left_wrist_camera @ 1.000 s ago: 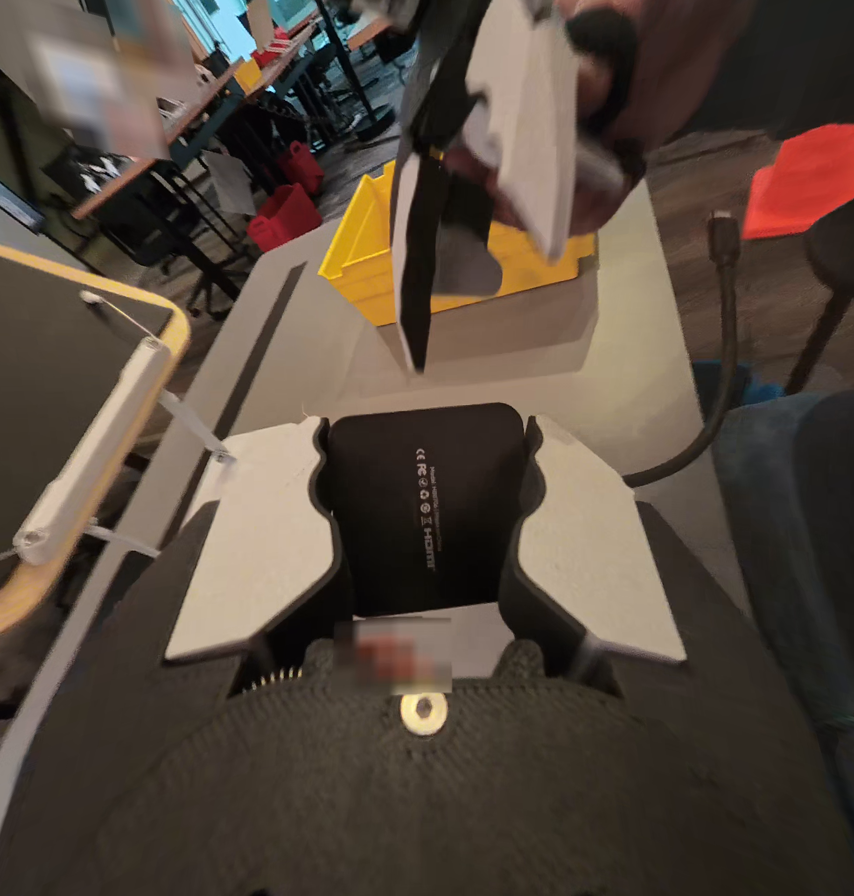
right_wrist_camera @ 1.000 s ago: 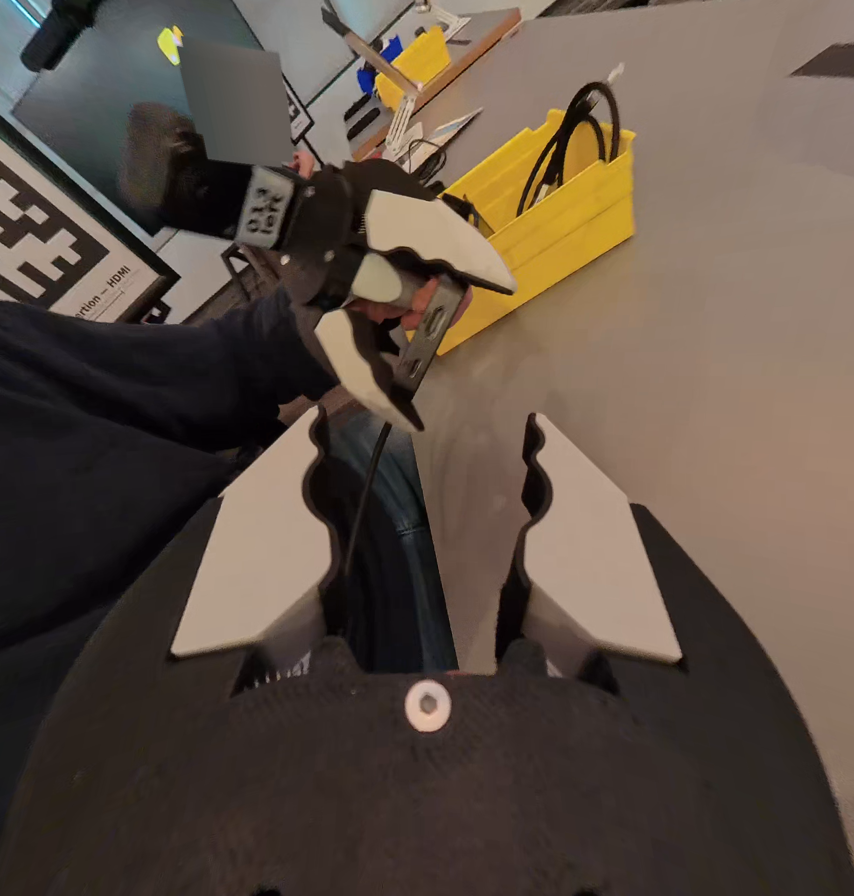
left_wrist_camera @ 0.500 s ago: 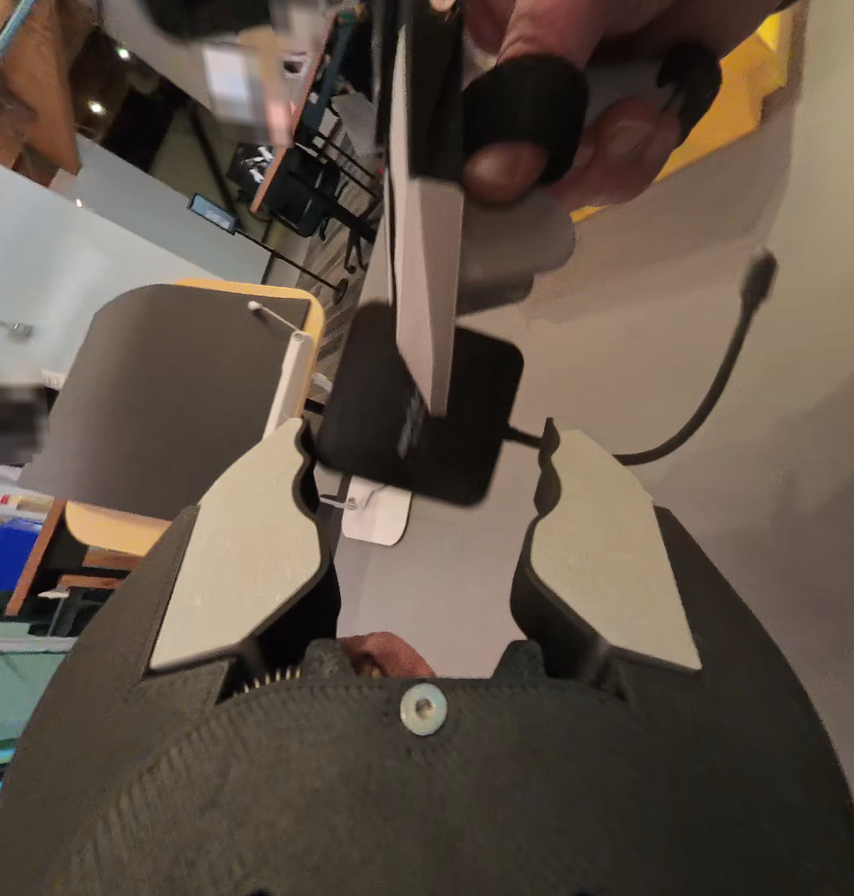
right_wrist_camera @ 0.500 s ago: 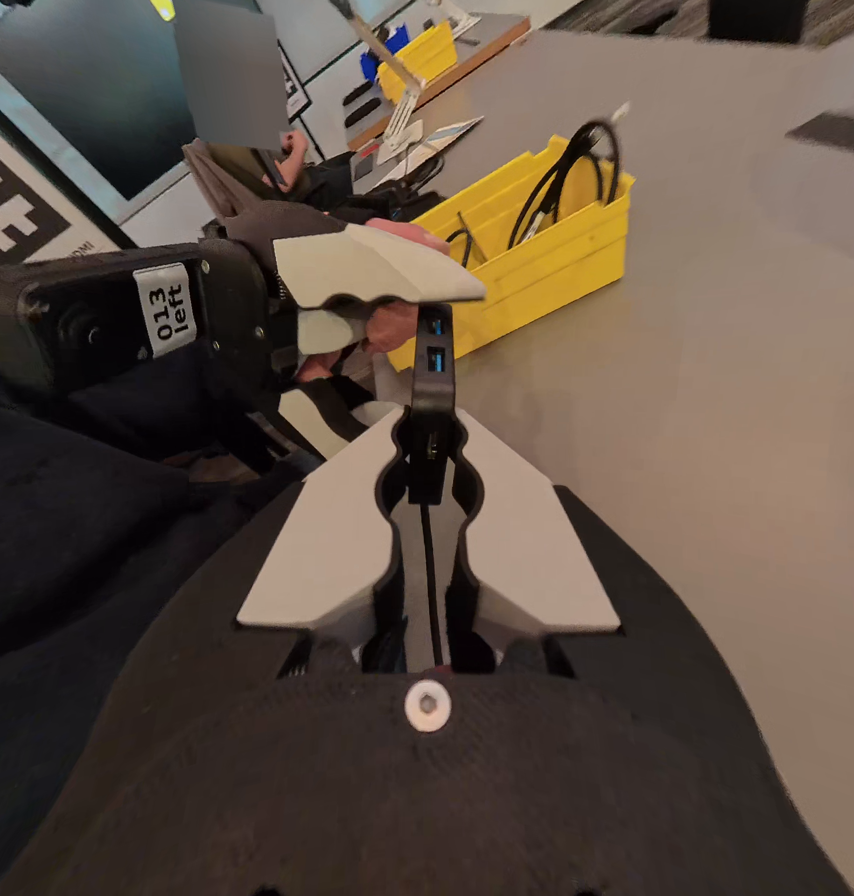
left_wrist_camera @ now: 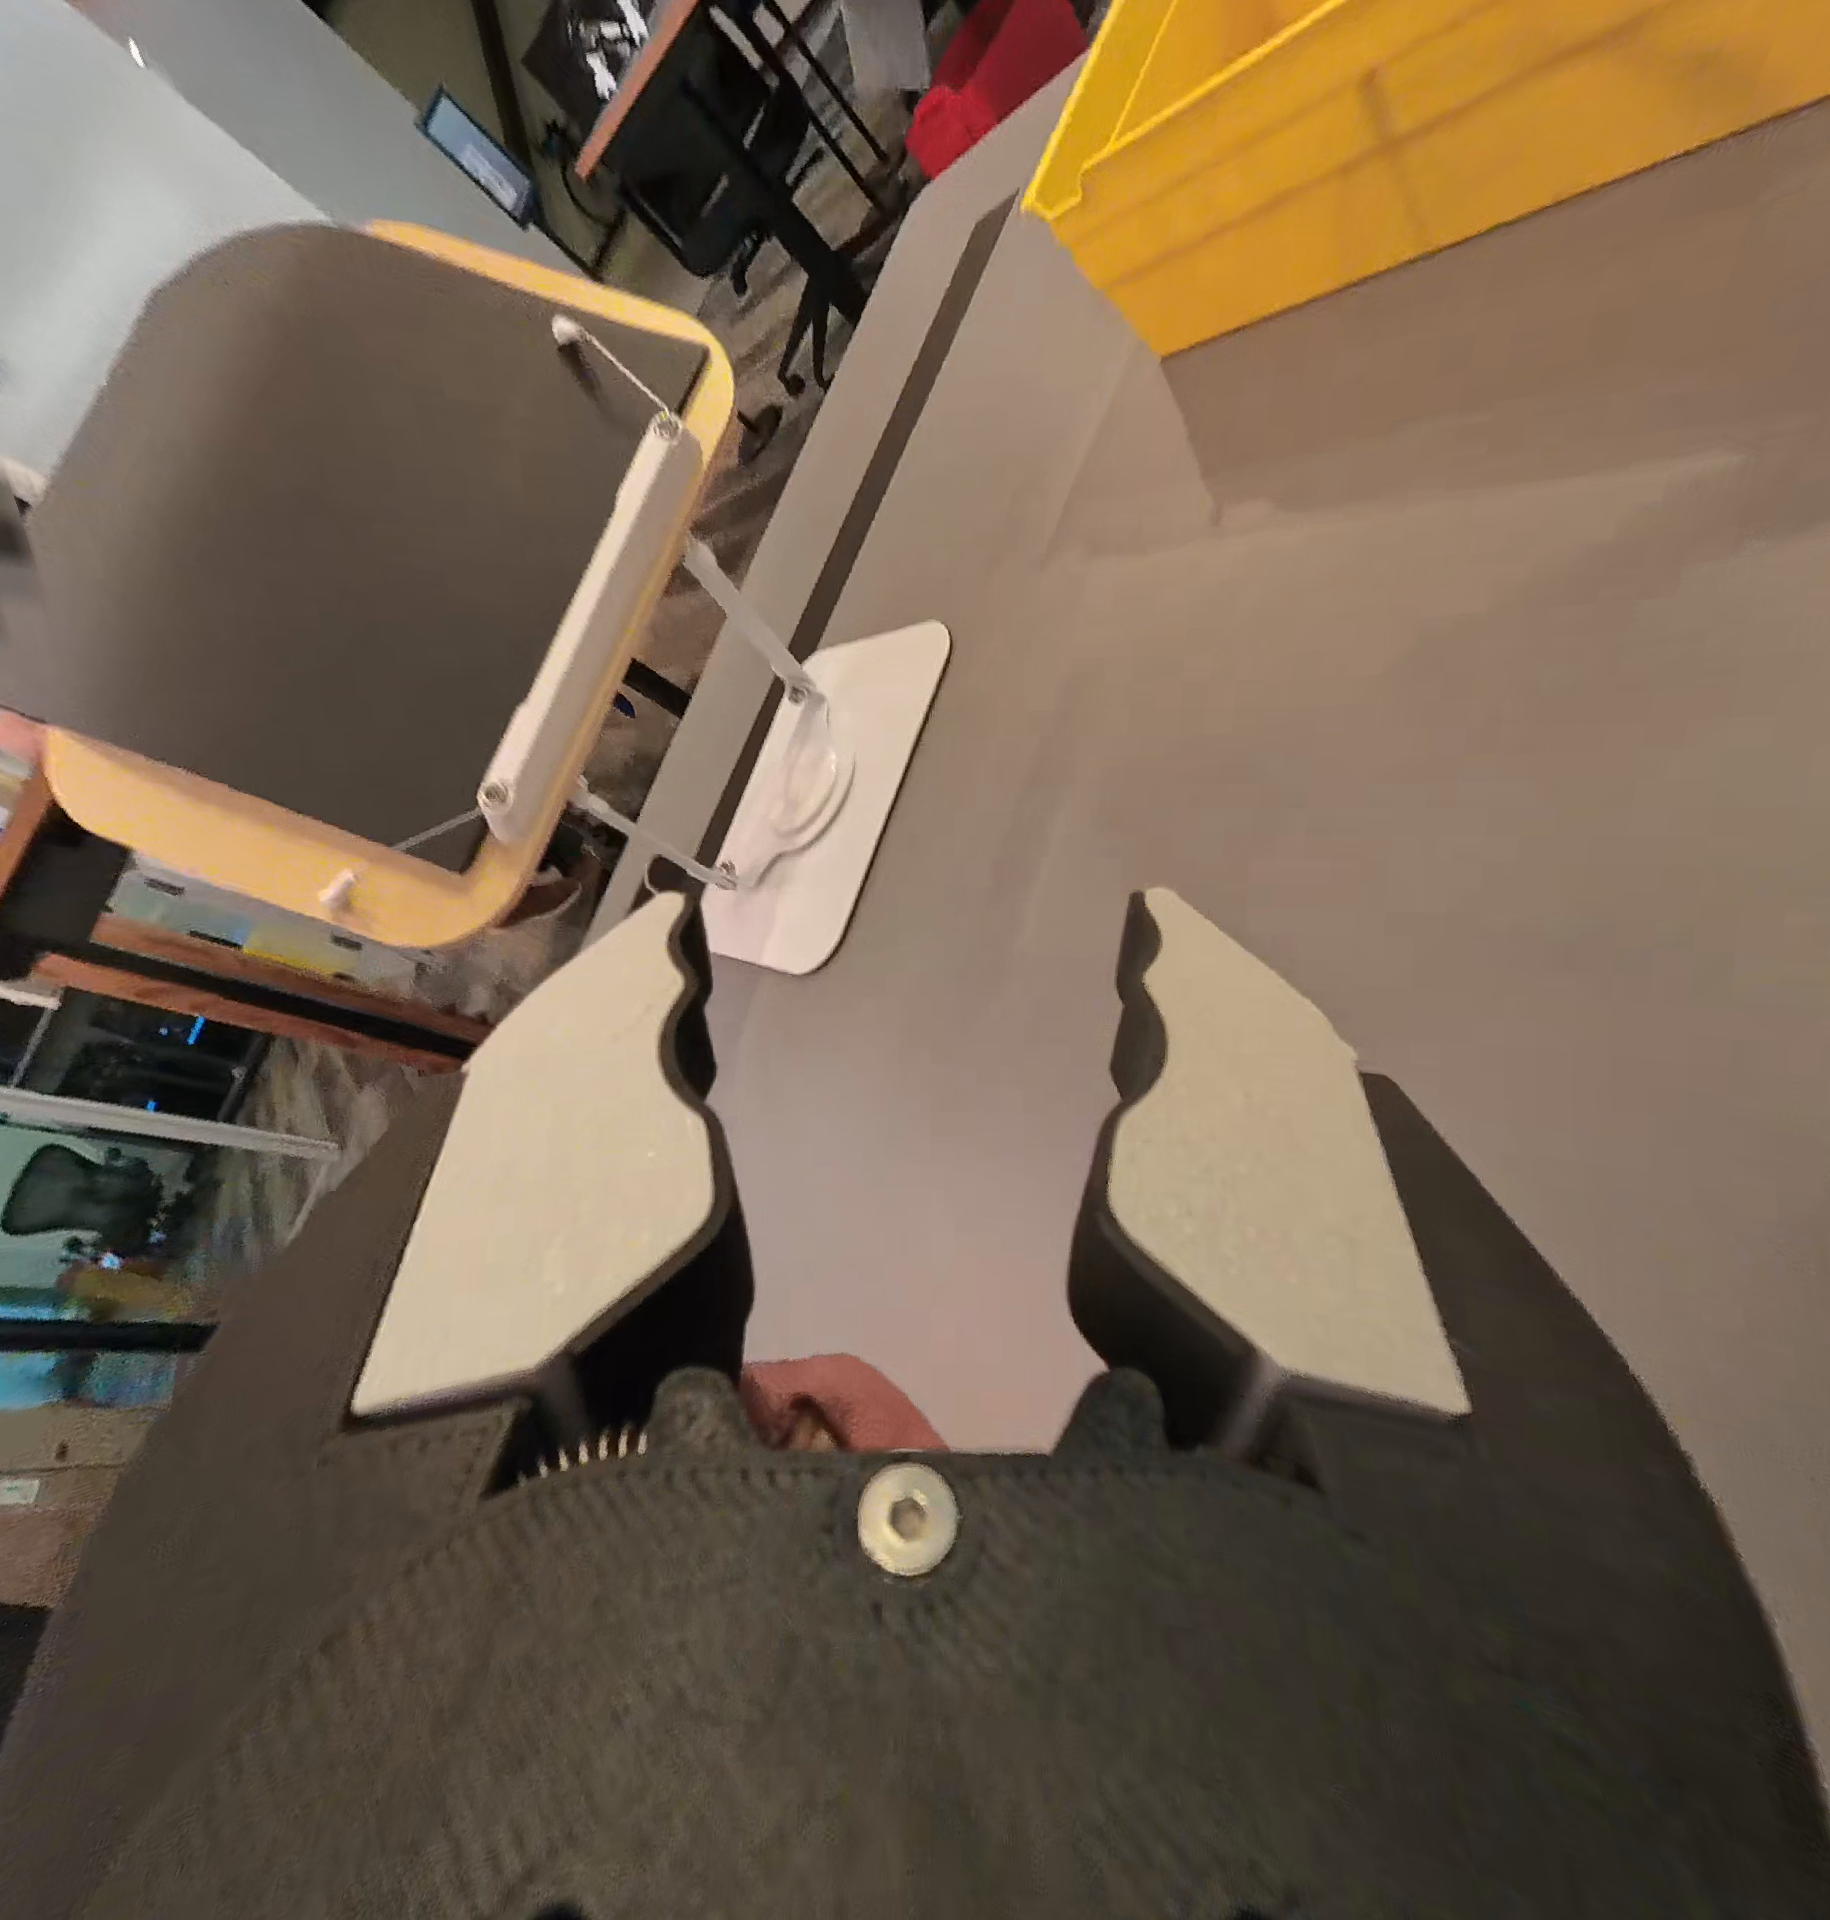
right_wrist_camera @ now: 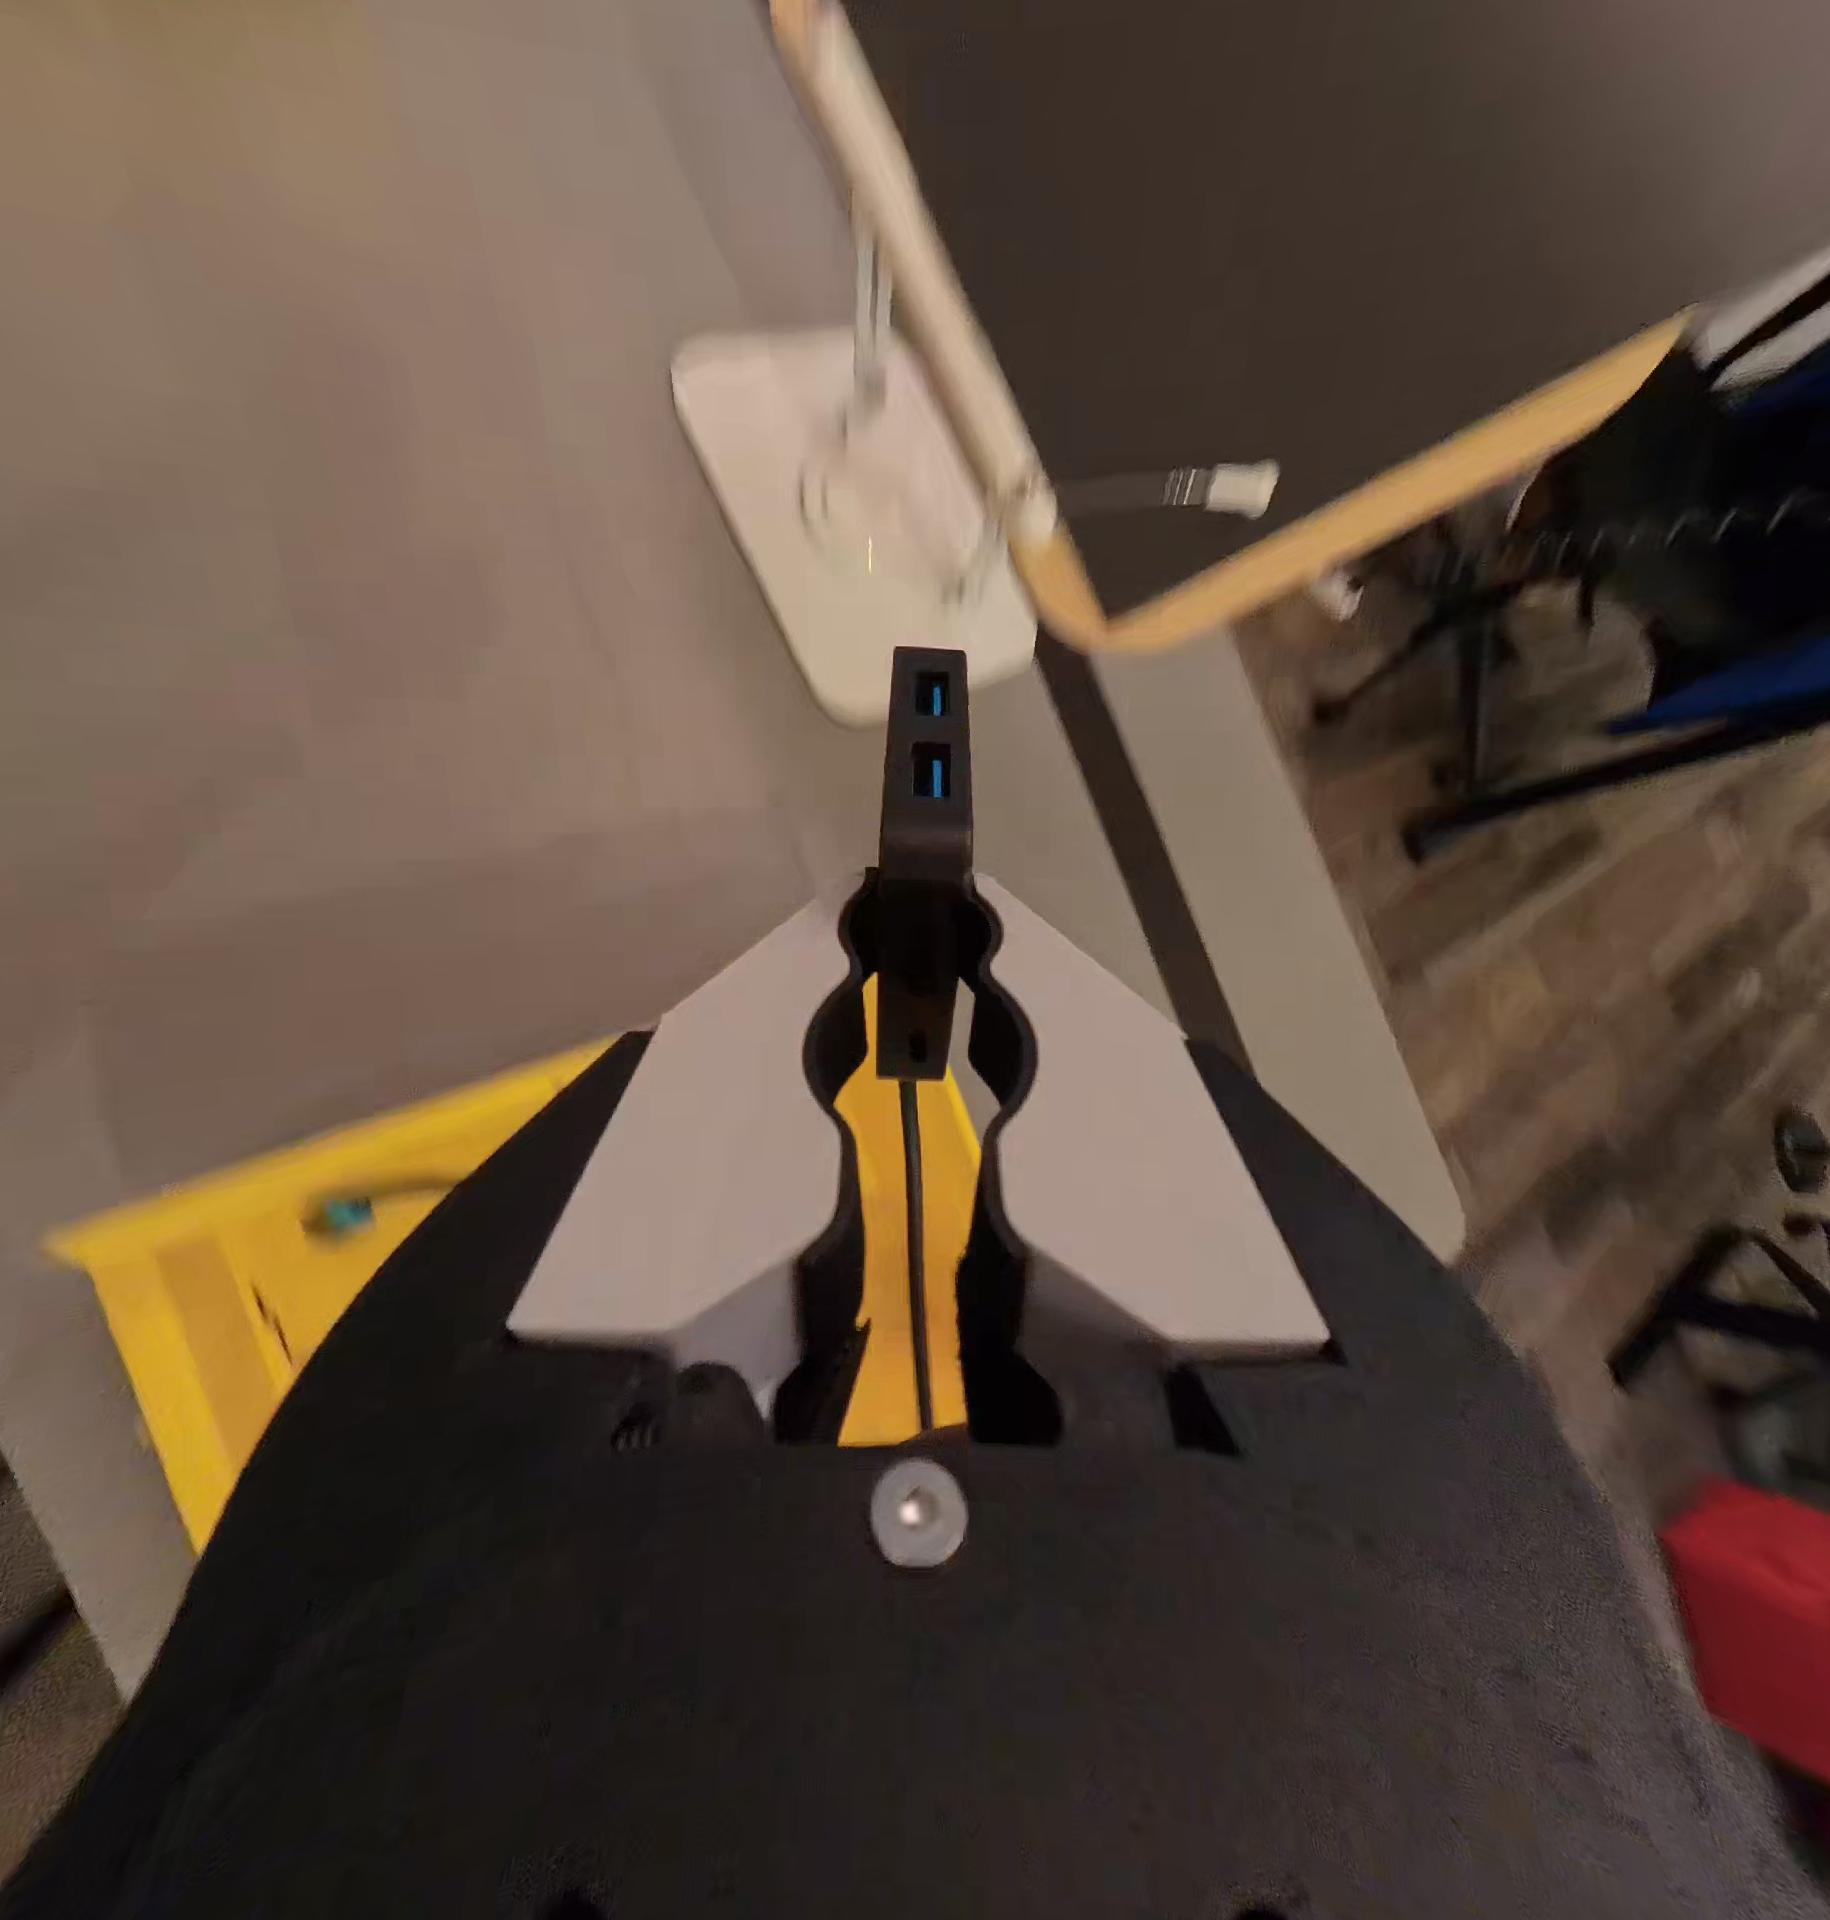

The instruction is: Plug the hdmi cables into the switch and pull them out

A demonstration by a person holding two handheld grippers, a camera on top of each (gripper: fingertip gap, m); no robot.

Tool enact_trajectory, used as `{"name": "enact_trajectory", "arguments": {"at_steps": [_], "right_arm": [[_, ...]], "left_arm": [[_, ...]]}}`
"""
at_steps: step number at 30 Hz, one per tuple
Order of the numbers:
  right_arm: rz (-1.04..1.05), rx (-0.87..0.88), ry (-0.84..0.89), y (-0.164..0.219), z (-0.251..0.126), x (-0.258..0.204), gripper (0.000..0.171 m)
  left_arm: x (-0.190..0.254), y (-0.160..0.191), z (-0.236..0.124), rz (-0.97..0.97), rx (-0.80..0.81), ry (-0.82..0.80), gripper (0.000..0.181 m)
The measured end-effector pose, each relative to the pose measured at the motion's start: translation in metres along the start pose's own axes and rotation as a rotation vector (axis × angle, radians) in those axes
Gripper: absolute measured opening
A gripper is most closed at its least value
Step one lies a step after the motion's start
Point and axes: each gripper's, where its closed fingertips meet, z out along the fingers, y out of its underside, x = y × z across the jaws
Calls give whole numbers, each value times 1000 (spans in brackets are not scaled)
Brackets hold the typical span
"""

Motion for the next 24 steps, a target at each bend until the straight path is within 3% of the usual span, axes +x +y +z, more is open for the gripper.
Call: {"name": "enact_trajectory", "arguments": {"at_steps": [7,12,16,21,24], "right_arm": [[-33,-419,-187,119,70,-19,12],[-5,-597,-443,168,98,-62,12],[52,-641,-564,185,112,-80,12],[82,-661,-460,180,115,-64,55],[56,-629,-337,160,103,-47,60]], "left_arm": [[22,25,-6,-4,-79,29,73],[38,40,-7,-29,-109,65,73],[41,44,-7,-43,-118,75,72],[43,49,-7,-119,-125,96,73],[39,53,-11,-121,-138,72,73]]}}
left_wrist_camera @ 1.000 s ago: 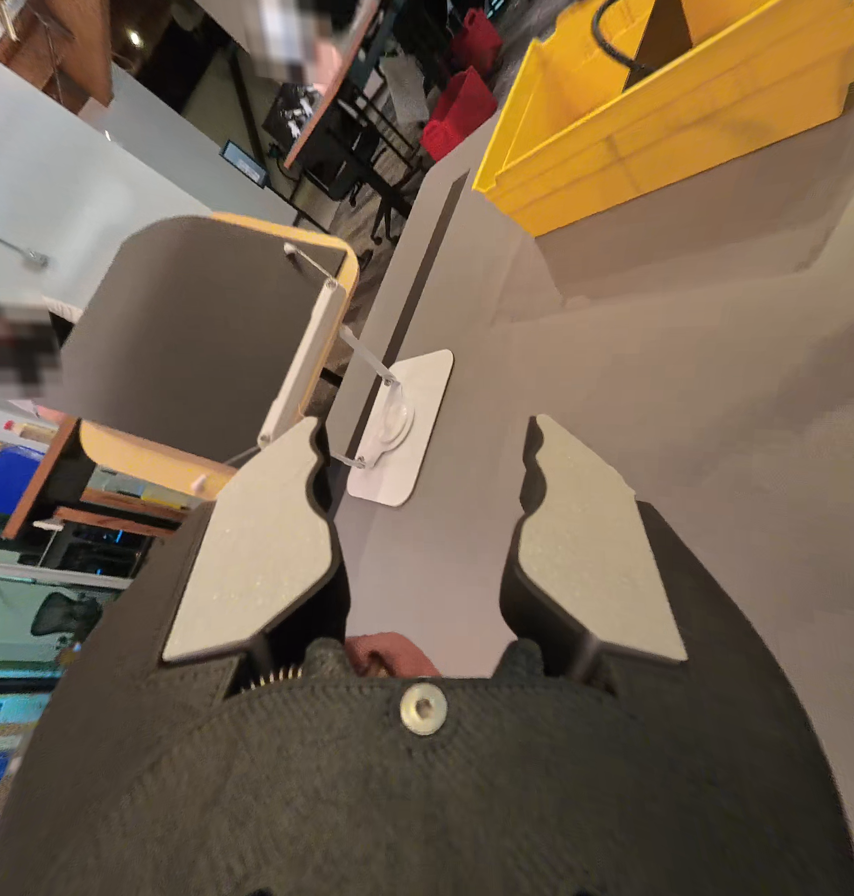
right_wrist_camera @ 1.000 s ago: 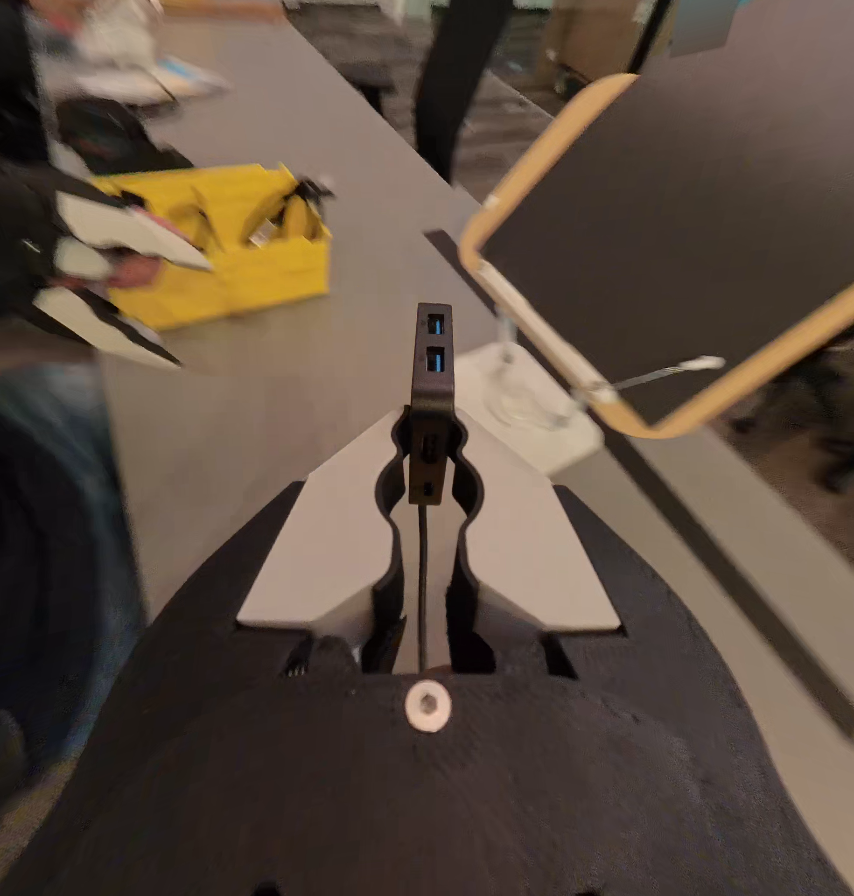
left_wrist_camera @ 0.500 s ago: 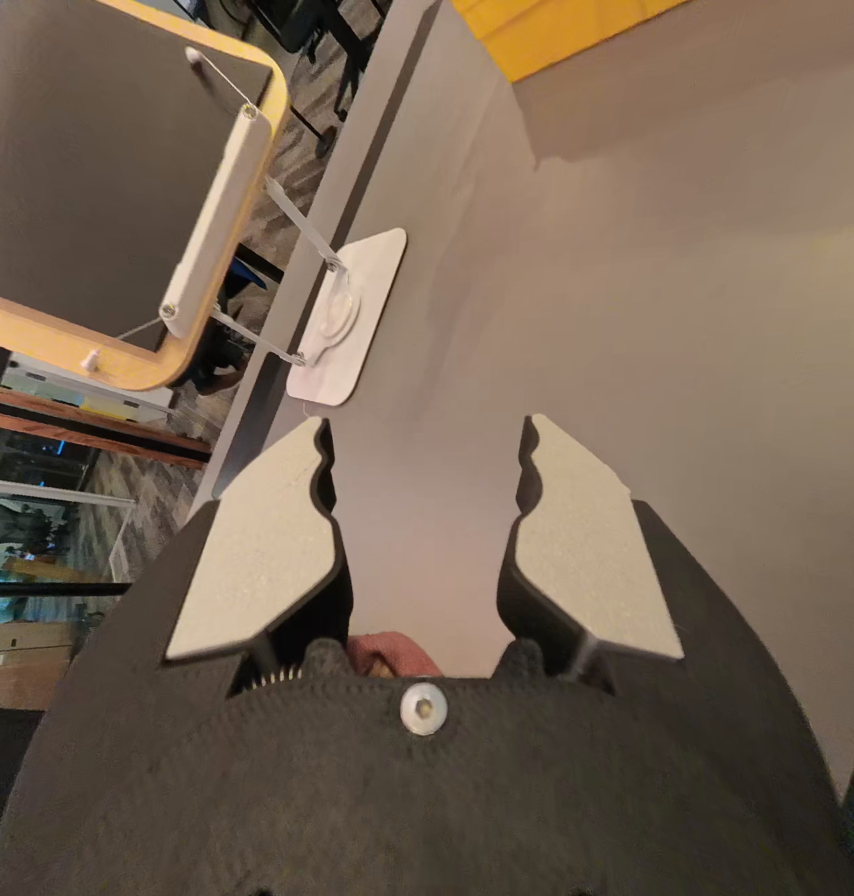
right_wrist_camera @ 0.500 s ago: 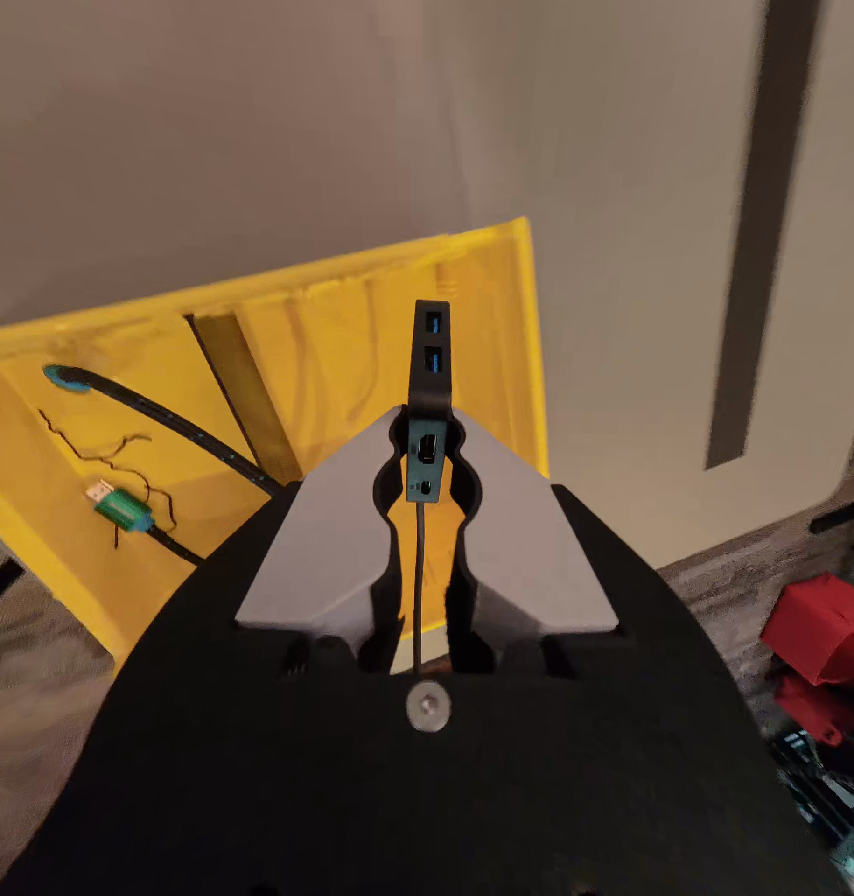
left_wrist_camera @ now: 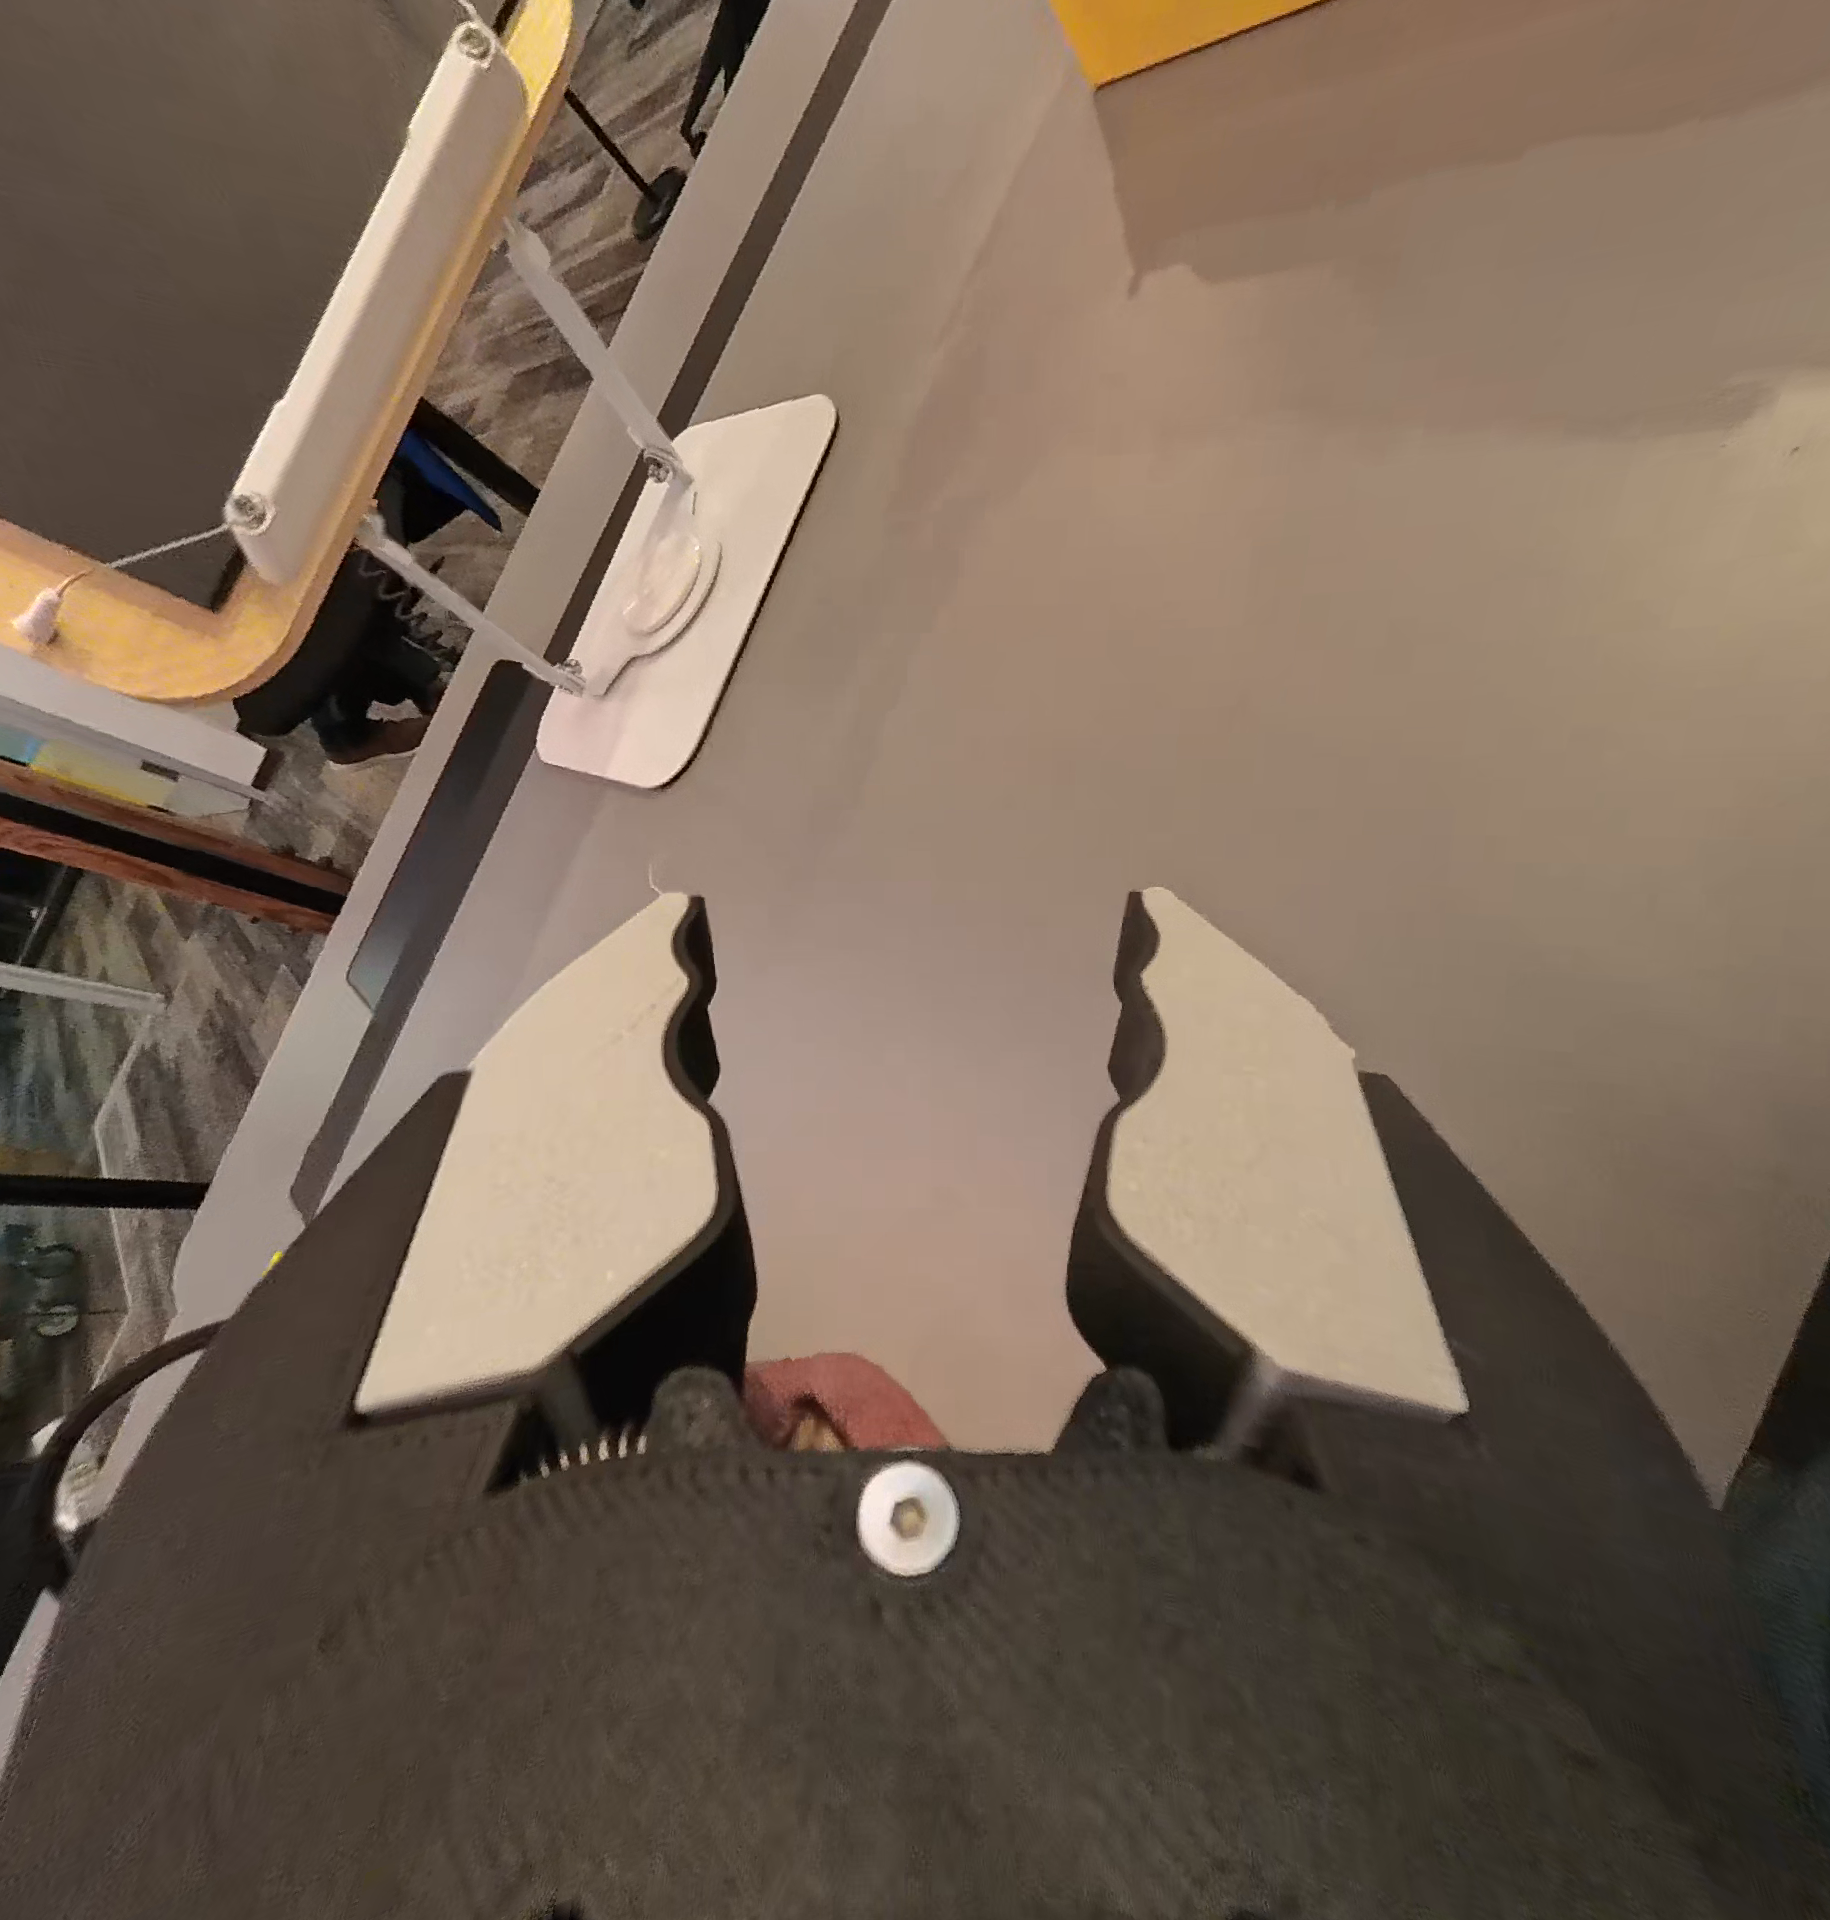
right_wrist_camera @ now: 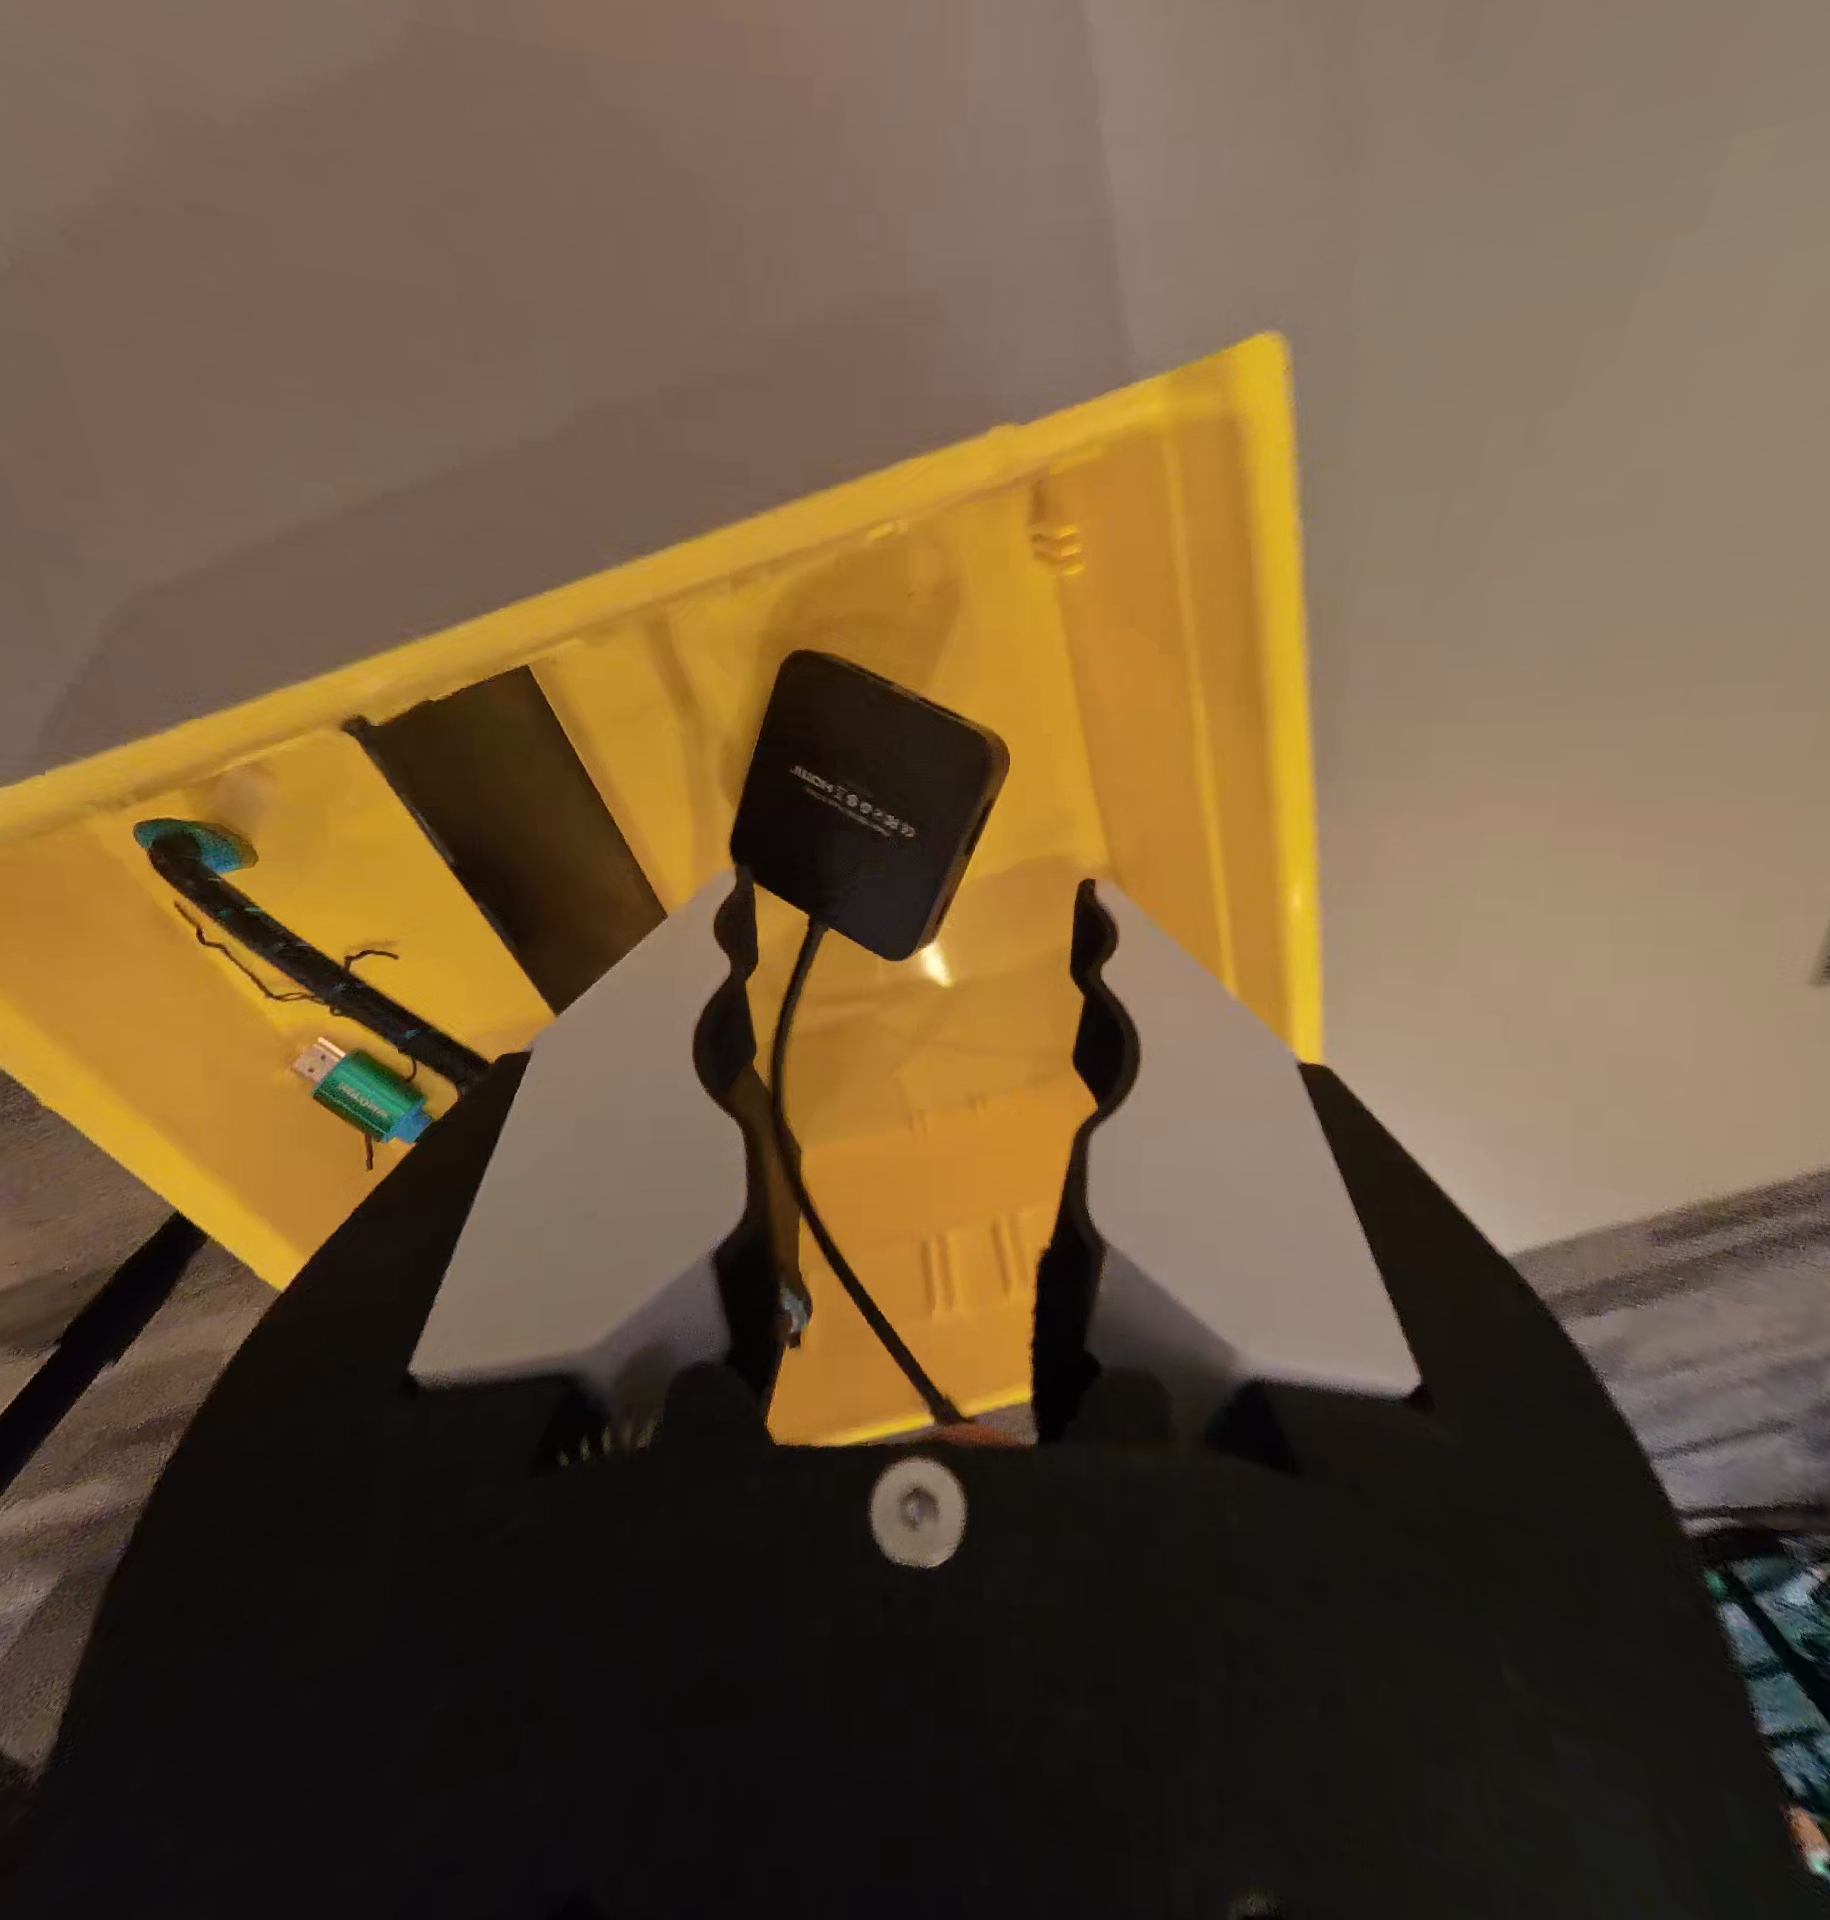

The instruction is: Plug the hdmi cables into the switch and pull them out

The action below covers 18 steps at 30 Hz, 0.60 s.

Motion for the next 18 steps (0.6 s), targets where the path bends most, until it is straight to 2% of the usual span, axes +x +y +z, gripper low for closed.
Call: {"name": "enact_trajectory", "arguments": {"at_steps": [5,10,15,18], "right_arm": [[-2,178,244,-36,-65,-7,52],[-82,367,388,-81,-119,-64,42],[-178,550,380,-125,-144,-139,29],[-214,623,366,-142,-148,-171,29]], "left_arm": [[-31,11,-20,-25,-26,-107,73],[-88,41,-56,-52,-92,-275,72],[-162,88,-92,-6,-212,-452,66],[-206,125,-98,81,-350,-527,66]]}}
